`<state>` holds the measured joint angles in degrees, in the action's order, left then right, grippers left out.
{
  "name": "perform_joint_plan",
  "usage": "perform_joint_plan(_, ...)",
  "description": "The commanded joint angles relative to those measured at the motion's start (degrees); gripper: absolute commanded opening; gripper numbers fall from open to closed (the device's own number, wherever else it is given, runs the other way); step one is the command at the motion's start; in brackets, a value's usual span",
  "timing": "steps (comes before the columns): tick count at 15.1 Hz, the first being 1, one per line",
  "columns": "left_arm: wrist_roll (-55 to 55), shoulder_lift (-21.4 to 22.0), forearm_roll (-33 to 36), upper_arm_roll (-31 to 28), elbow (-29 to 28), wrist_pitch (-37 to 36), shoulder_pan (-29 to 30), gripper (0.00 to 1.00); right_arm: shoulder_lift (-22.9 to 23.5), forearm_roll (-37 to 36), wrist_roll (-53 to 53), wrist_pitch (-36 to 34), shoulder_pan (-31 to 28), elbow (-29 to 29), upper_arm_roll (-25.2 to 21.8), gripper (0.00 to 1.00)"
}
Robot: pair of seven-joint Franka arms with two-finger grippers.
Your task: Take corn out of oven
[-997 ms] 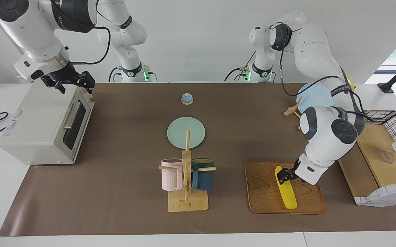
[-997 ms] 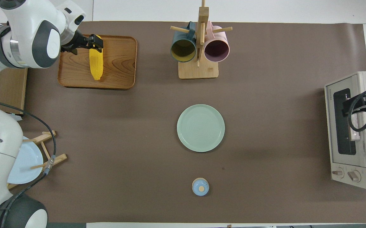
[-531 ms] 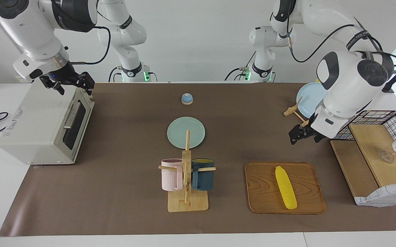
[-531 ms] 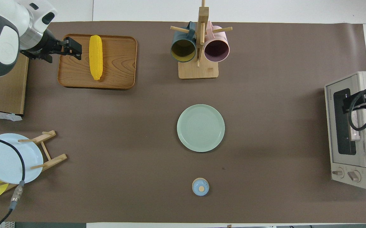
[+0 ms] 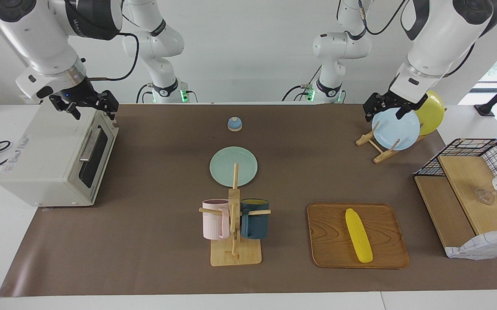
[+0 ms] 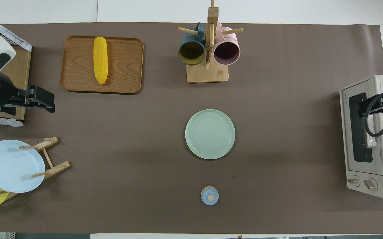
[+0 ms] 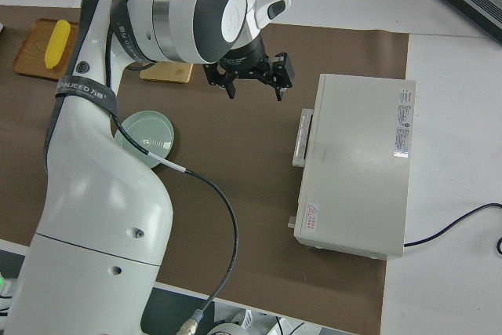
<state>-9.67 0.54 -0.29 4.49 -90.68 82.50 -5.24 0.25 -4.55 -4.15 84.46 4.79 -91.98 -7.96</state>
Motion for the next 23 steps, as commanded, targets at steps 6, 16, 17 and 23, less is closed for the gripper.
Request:
perform_joint_plan(6,-2.19,1.48,-0.24,-0.27,-2.31,2.49,-0.38,1.00,-0.87,1.92,-1.13,1.67,-0.92,-0.74,0.40,1.00)
perform_joint_plan(16,-2.37,0.25,-3.05,-0.01,-0.73,0.12,-0.74,1.00,-0.78,1.83,-1.30,1.76,-0.57,-0.65,0.31,1.00)
perform_joint_plan(17,-2.45,0.25,-2.96,0.16,-0.73,-0.23,-0.74,1.00,-0.78,1.83,-1.39,1.76,-0.92,-0.65,0.31,1.00)
perform_joint_plan(23,-2.45,-0.11,-2.52,0.34,-0.29,-1.46,-0.56,1.00,-0.78,2.09,-1.39,2.55,-1.10,-0.65,0.31,1.00)
